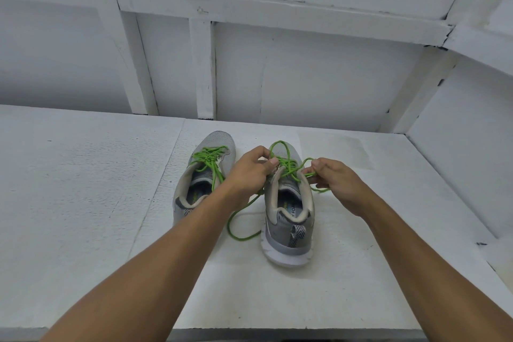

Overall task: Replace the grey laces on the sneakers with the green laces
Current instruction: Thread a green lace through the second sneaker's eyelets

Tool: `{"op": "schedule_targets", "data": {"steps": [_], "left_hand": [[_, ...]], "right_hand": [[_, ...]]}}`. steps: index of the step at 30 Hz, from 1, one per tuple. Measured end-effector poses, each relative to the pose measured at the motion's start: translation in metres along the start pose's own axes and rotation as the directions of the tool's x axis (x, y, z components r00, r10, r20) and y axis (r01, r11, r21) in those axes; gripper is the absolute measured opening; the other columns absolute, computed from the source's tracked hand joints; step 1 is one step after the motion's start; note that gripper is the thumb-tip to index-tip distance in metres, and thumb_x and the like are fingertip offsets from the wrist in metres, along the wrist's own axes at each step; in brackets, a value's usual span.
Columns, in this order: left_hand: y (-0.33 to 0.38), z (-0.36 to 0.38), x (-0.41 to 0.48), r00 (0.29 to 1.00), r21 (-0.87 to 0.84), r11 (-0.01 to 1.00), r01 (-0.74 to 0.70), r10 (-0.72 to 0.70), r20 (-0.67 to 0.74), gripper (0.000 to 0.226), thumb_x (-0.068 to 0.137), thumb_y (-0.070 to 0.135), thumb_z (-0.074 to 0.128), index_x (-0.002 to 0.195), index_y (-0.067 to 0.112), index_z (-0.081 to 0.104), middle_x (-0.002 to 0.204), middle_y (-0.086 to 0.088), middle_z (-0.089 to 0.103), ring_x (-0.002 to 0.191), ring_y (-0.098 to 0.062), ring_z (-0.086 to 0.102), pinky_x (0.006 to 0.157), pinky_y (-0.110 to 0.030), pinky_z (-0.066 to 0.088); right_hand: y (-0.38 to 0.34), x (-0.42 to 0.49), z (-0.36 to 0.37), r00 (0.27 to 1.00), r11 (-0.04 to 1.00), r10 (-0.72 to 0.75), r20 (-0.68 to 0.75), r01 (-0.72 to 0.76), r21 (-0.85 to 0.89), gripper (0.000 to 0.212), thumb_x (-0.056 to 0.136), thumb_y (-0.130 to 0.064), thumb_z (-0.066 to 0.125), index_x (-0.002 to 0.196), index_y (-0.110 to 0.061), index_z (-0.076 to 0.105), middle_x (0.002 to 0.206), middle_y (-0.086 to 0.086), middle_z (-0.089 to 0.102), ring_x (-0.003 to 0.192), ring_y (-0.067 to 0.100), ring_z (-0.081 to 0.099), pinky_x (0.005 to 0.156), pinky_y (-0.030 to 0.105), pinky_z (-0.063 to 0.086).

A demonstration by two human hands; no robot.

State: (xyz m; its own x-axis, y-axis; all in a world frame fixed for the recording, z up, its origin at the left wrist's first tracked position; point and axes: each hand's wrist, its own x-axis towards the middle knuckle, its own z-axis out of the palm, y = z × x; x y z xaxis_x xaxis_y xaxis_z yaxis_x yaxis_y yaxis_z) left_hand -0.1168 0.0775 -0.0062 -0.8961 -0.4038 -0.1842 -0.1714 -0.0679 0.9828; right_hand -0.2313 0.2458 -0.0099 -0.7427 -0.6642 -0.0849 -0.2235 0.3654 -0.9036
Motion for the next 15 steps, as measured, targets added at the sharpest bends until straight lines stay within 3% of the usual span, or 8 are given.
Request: {"op": "schedule_targets", "data": {"steps": [5,7,9,12,15], "left_hand": [[0.0,0.001,-0.001,0.999,0.042,0.999,0.0,0.002,-0.047,0.015,0.098,0.026,0.057,0.086,0.016,0.053,0.101,-0.02,0.065,0.084,-0.022,0.053,0.071,-0.045,0.051],[-0.003,0.002,-0.004,0.996,0.104,0.995,-0.009,0.019,-0.093,0.018,0.095,0.033,0.06,0.091,0.016,0.055,0.102,-0.013,0.065,0.088,-0.021,0.058,0.085,-0.05,0.053],[-0.008,0.004,-0.009,0.99,0.174,0.985,-0.012,0.036,-0.134,0.019,0.093,0.035,0.061,0.099,0.018,0.057,0.103,-0.001,0.064,0.096,-0.017,0.06,0.092,-0.045,0.052],[-0.015,0.006,-0.018,0.977,0.305,0.952,-0.031,0.093,-0.191,0.019,0.096,0.032,0.056,0.105,0.016,0.062,0.097,0.005,0.063,0.093,-0.013,0.059,0.084,-0.03,0.048],[-0.02,0.01,-0.026,0.958,0.36,0.931,-0.056,0.152,-0.245,0.019,0.096,0.032,0.056,0.097,0.015,0.067,0.087,0.004,0.066,0.083,-0.012,0.06,0.072,-0.025,0.043]], "right_hand": [[-0.002,-0.002,0.001,1.0,1.0,0.003,-0.005,-0.003,0.026,0.034,0.105,-0.034,0.037,0.1,-0.012,0.063,0.106,0.0,0.073,0.097,0.018,0.068,0.082,0.03,0.048],[-0.003,-0.005,0.002,1.0,1.0,0.006,-0.01,-0.005,0.026,0.029,0.102,-0.037,0.043,0.1,-0.016,0.063,0.106,-0.005,0.072,0.099,0.012,0.068,0.086,0.032,0.049],[0.0,-0.011,0.002,1.0,0.999,0.006,-0.008,-0.005,0.035,0.021,0.099,-0.035,0.051,0.104,-0.018,0.063,0.105,-0.007,0.072,0.1,0.007,0.067,0.086,0.029,0.05],[0.008,-0.021,0.003,0.999,0.998,-0.039,-0.012,0.04,0.041,0.01,0.096,-0.02,0.059,0.104,-0.017,0.065,0.101,-0.006,0.072,0.091,-0.001,0.065,0.075,0.013,0.046],[0.013,-0.027,0.003,0.996,0.996,-0.081,-0.047,0.082,0.021,0.009,0.095,-0.014,0.061,0.093,-0.017,0.07,0.085,0.001,0.07,0.074,0.003,0.06,0.069,0.013,0.045]]}}
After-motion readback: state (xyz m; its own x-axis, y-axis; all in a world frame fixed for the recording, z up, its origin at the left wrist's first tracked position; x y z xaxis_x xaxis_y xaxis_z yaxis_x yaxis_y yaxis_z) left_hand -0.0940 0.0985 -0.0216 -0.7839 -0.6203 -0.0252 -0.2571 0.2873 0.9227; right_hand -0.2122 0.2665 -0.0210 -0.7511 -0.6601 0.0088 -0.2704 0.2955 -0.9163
